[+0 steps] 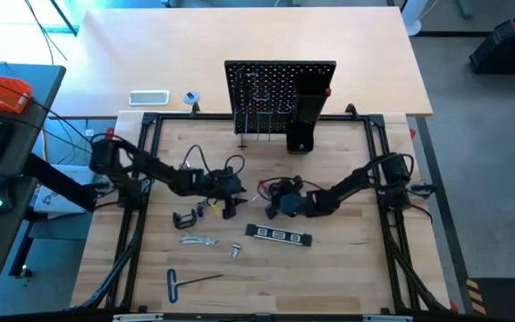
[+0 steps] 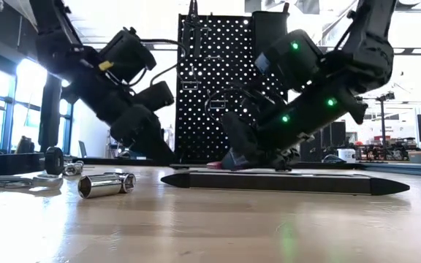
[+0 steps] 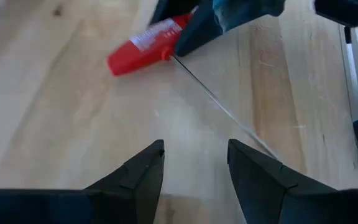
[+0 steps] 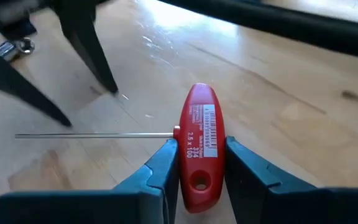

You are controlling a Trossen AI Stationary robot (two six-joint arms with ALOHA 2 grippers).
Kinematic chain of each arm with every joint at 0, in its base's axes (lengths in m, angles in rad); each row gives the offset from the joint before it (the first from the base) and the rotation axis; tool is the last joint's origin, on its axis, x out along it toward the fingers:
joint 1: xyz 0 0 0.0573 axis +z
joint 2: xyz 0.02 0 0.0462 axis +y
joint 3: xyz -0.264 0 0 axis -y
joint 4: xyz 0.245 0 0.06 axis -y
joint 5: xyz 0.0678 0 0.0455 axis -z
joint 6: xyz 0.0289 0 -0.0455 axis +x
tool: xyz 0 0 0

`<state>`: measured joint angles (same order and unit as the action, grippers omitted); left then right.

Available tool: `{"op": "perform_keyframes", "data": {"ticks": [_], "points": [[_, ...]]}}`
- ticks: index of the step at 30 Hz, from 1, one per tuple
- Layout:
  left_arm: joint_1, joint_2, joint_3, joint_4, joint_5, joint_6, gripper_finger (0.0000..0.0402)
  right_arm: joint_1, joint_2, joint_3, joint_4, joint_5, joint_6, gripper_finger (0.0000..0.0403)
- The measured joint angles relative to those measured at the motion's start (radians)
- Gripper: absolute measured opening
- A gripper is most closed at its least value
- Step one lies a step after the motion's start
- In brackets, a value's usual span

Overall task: Hang tools onto peg board
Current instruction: Hang the allen wrench on the peg board

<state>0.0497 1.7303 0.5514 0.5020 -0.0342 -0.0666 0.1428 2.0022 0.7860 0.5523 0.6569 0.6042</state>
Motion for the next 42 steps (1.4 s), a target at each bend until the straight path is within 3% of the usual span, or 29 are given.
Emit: {"op": "perform_keyframes", "data": {"ticks": [6,15,26,36,42], "points": [[-0.014,0.017,0.0,0.035,0.036,-0.045,0.0171,0.028,-0.001,0.051,-0.056,0.04,-0.043,0.0098],[-0.011,-0.078,0.001,0.044,0.099,-0.064,0.0171,0.038,-0.002,0.051,-0.069,0.071,-0.096,0.0098],[0.068,-0.184,0.0,-0.077,0.135,-0.056,0.0171,0.075,-0.003,0.051,-0.044,0.072,-0.214,0.0098],[0.154,-0.298,0.0,-0.129,0.347,-0.112,0.0171,0.115,-0.049,0.051,-0.003,0.077,-0.439,0.0098],[0.205,-0.379,0.0,-0.161,0.421,-0.165,0.0171,0.122,-0.092,0.051,0.015,0.099,-0.608,0.0098]]}}
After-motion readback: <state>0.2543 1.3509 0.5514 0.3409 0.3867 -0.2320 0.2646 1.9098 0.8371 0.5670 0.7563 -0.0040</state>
